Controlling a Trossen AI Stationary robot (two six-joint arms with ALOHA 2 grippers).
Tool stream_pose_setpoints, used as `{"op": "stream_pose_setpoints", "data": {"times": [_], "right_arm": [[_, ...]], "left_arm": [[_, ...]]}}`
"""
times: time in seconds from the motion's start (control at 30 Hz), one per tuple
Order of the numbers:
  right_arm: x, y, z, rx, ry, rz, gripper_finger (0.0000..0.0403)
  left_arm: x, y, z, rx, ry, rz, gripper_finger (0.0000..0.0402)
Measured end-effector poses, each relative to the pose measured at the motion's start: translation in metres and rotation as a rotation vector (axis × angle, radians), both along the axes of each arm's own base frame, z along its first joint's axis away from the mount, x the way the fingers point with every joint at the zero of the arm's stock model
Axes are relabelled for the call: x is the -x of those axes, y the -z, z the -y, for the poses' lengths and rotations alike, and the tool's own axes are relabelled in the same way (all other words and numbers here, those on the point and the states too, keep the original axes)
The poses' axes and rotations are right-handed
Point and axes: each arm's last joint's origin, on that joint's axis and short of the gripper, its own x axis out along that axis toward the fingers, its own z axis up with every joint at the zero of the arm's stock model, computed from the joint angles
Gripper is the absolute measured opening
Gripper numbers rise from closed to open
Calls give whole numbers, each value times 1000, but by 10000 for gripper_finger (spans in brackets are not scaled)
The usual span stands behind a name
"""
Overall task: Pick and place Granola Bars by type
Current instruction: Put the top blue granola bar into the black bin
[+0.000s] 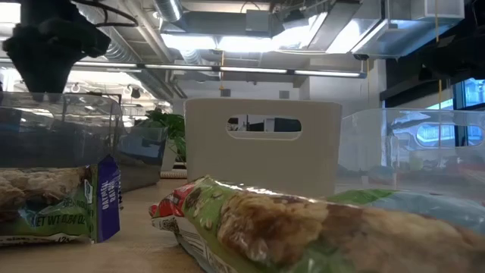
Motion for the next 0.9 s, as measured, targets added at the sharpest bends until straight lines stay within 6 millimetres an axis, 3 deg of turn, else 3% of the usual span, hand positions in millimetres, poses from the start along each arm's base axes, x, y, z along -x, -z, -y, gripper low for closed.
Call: {"op": "stream_pose_setpoints", "data": {"times": [0.23, 0.9], "right_arm": [[0, 0, 0, -41, 3, -4, 191], [0, -2, 0, -73, 5, 1, 191]], "left_arm": [[-3, 8, 21, -13, 54, -47, 264], [-9, 36, 80, 19, -1, -65, 264]]}}
